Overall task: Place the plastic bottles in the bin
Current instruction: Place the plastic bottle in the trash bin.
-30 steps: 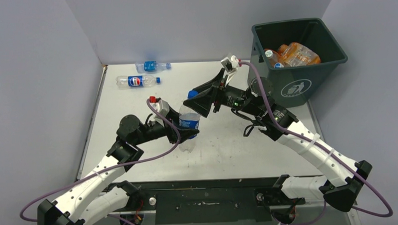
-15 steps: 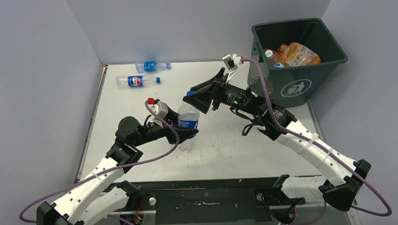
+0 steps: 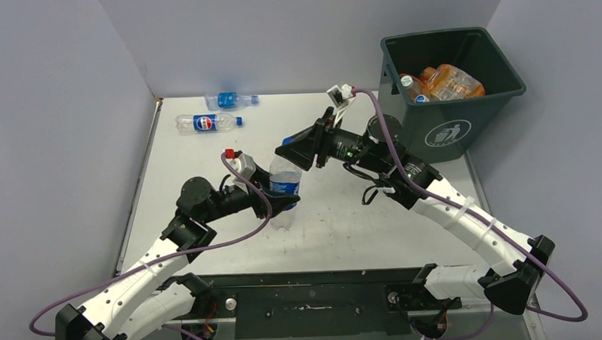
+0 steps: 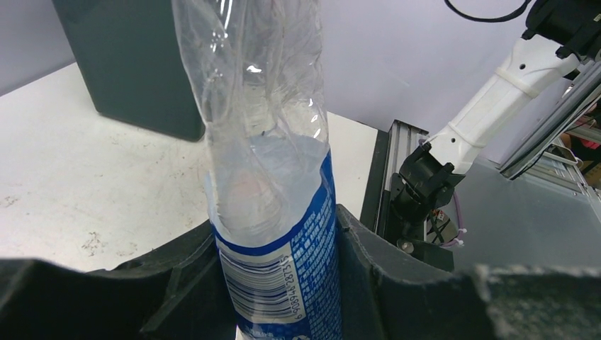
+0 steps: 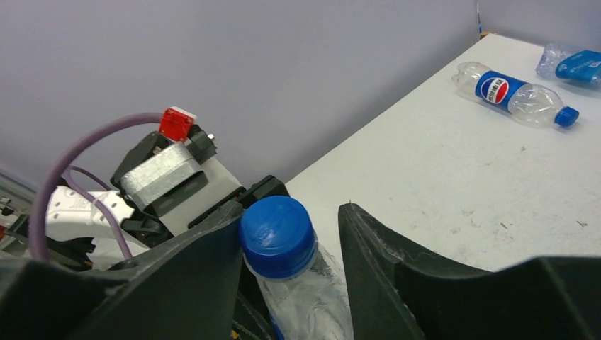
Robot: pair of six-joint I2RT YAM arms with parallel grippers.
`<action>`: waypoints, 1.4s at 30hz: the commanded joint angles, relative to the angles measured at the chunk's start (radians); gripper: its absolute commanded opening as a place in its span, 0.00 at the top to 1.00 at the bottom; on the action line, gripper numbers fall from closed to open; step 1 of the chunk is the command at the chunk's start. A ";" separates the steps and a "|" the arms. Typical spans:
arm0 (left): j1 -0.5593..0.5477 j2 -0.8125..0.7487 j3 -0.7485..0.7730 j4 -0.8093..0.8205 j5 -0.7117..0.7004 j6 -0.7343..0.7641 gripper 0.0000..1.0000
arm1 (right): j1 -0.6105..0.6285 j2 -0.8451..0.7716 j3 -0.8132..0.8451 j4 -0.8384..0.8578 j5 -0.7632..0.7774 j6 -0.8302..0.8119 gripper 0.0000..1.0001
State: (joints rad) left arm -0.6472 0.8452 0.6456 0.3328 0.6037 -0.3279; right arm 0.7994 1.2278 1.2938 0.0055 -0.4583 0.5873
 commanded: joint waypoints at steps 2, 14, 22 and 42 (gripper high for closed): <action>-0.008 -0.023 0.019 0.061 0.010 0.027 0.67 | 0.001 0.024 0.039 -0.049 0.013 -0.013 0.47; -0.018 -0.038 0.005 0.056 -0.035 0.042 0.14 | -0.003 -0.032 0.052 -0.033 0.069 -0.064 0.95; -0.029 -0.118 -0.047 0.089 -0.213 0.084 0.04 | -0.006 -0.136 0.246 -0.038 0.767 -0.506 0.95; -0.040 -0.154 -0.063 0.077 -0.354 0.117 0.04 | -0.600 0.393 0.403 0.706 1.379 -0.986 0.95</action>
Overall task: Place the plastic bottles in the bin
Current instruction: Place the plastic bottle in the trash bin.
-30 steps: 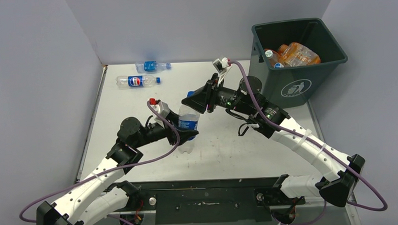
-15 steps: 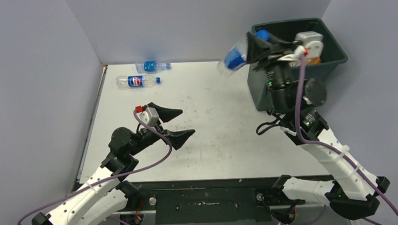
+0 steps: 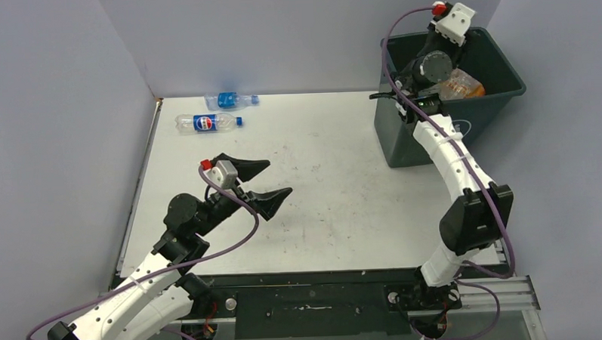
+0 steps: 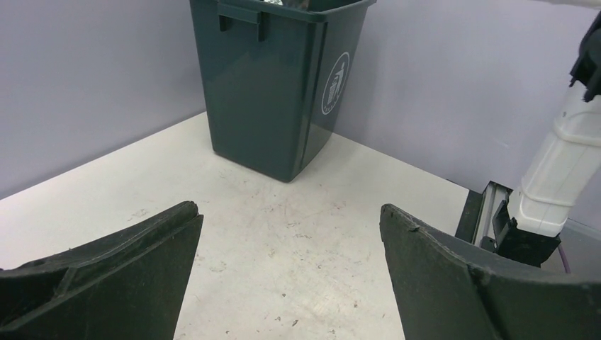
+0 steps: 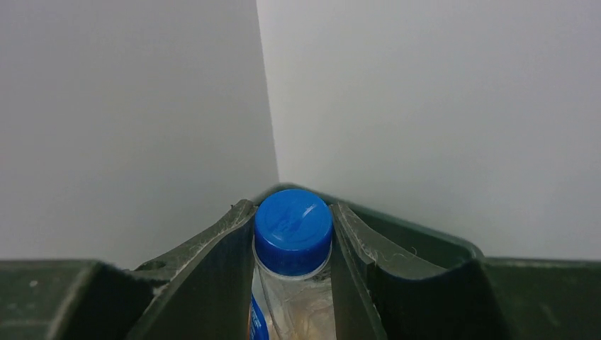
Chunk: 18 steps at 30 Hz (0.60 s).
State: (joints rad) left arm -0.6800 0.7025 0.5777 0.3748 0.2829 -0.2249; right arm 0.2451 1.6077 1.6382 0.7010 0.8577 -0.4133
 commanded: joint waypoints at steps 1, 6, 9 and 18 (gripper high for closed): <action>-0.007 -0.016 0.005 0.031 -0.044 0.018 0.04 | -0.058 0.023 0.053 0.010 0.064 0.014 0.95; -0.007 -0.024 0.005 0.027 -0.068 0.022 0.04 | -0.122 0.036 0.026 -0.148 0.037 0.156 0.95; -0.007 -0.017 0.009 0.023 -0.062 0.024 0.04 | -0.126 0.043 0.028 -0.263 0.009 0.228 0.95; -0.007 -0.001 0.011 0.022 -0.045 0.015 0.04 | -0.152 0.043 0.090 -0.647 -0.140 0.564 0.91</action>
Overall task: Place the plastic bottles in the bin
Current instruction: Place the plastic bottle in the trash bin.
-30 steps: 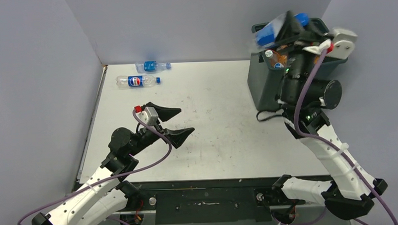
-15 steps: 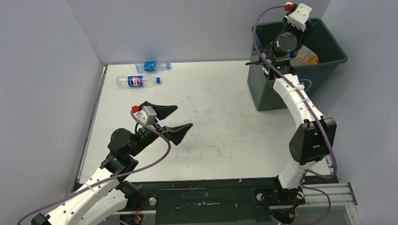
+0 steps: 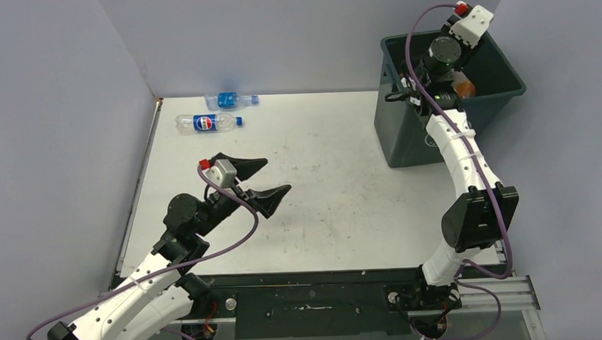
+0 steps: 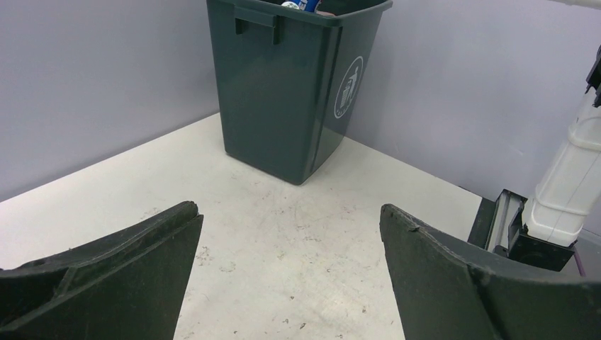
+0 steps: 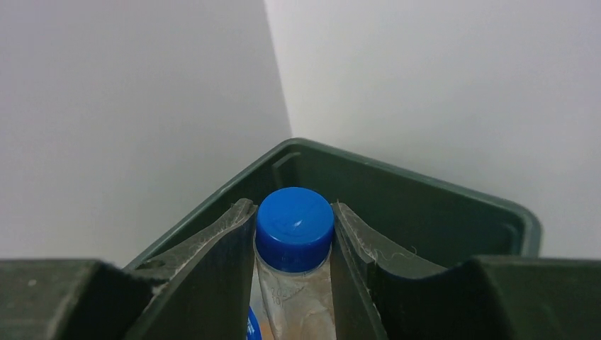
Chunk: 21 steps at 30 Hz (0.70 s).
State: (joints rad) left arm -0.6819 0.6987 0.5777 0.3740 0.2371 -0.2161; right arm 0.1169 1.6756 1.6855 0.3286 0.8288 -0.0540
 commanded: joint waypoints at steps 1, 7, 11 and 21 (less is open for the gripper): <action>-0.005 0.007 0.012 0.023 0.005 0.005 0.04 | -0.025 -0.034 0.038 -0.294 -0.151 0.232 0.89; -0.005 0.018 0.016 0.023 0.019 -0.002 0.04 | -0.026 -0.054 0.051 -0.322 -0.216 0.253 0.72; -0.005 0.018 0.016 0.024 0.021 -0.005 0.04 | -0.027 -0.056 0.076 -0.326 -0.212 0.242 0.35; -0.010 0.035 0.019 0.012 0.016 0.006 0.04 | 0.027 -0.080 0.218 -0.395 -0.259 0.290 0.16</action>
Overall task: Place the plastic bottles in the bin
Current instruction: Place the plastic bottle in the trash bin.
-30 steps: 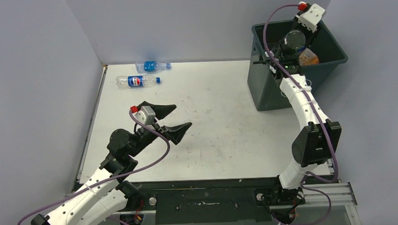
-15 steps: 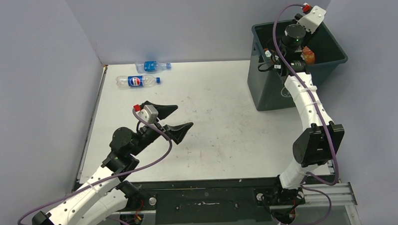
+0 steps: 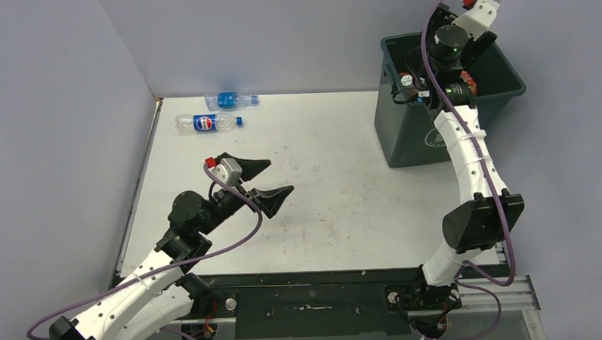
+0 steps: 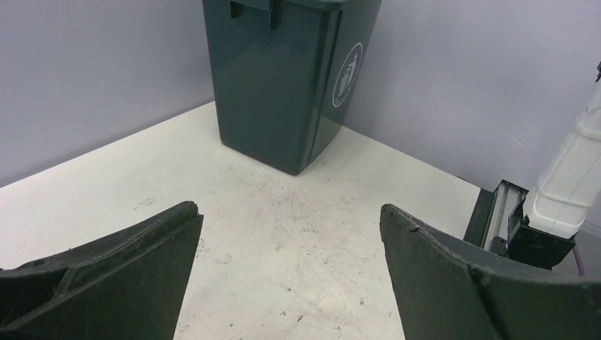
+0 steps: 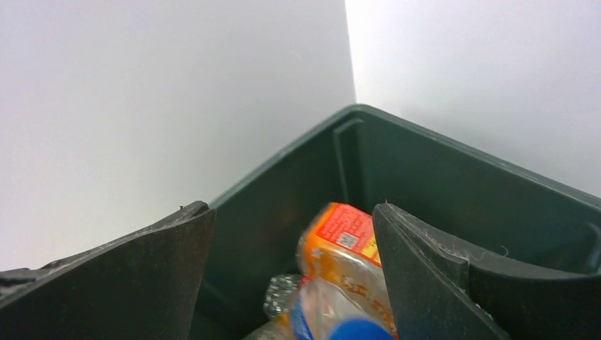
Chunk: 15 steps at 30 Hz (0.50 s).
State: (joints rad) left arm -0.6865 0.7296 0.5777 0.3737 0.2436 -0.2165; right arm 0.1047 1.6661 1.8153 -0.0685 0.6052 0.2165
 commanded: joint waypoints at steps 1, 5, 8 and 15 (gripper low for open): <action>-0.005 0.004 0.019 0.012 0.008 0.006 0.04 | 0.049 -0.078 0.094 0.006 -0.046 0.020 0.17; -0.007 0.007 0.019 0.012 0.008 0.006 0.04 | 0.093 -0.118 0.086 0.034 -0.098 0.014 0.18; -0.008 0.010 0.020 0.009 0.008 0.009 0.04 | 0.126 -0.131 0.078 0.024 -0.117 0.010 0.18; -0.017 0.010 0.021 -0.004 -0.018 0.022 0.04 | 0.136 -0.238 -0.114 0.057 -0.230 0.122 0.24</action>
State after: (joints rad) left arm -0.6952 0.7410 0.5777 0.3660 0.2424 -0.2131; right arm 0.2428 1.5188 1.8206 -0.0528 0.4870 0.2489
